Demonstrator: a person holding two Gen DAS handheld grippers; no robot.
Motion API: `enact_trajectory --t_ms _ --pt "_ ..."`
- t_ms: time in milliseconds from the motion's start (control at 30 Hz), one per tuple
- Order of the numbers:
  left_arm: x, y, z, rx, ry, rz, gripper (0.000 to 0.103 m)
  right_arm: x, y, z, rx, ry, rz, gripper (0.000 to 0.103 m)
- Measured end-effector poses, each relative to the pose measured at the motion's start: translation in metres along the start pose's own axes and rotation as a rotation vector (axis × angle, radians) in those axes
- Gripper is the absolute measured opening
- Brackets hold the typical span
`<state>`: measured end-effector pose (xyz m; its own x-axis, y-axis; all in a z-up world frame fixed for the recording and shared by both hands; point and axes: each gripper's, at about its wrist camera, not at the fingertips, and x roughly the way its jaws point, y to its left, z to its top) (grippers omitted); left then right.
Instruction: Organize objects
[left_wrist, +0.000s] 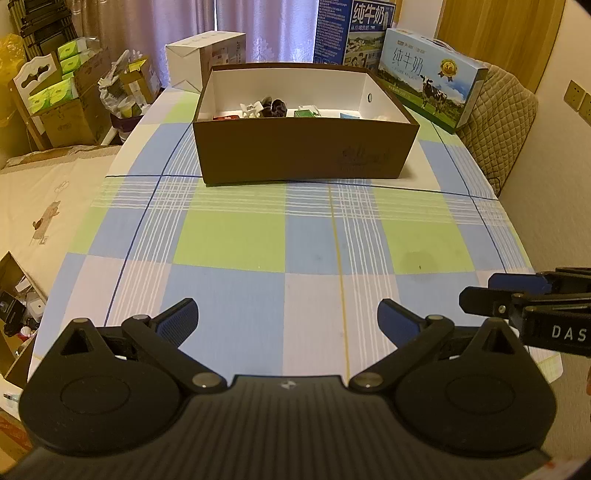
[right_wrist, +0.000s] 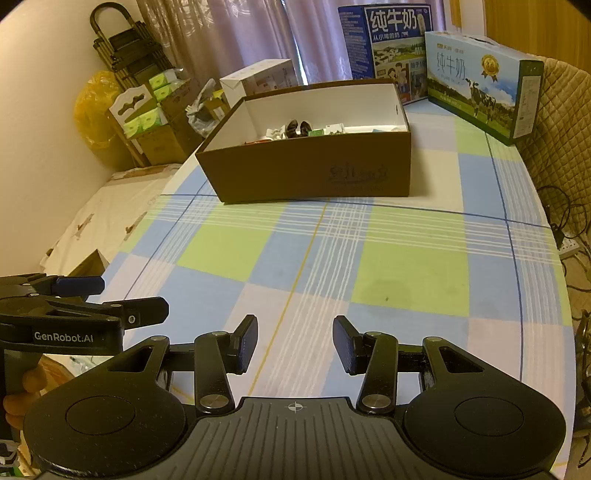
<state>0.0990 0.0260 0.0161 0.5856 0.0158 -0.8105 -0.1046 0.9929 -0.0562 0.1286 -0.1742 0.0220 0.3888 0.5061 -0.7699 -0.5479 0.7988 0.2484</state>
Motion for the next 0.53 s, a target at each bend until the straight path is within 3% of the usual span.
enact_trajectory --t_ms 533 --pt "0.018 0.004 0.021 0.008 0.005 -0.008 0.102 0.018 -0.006 0.015 0.019 0.009 -0.008 0.043"
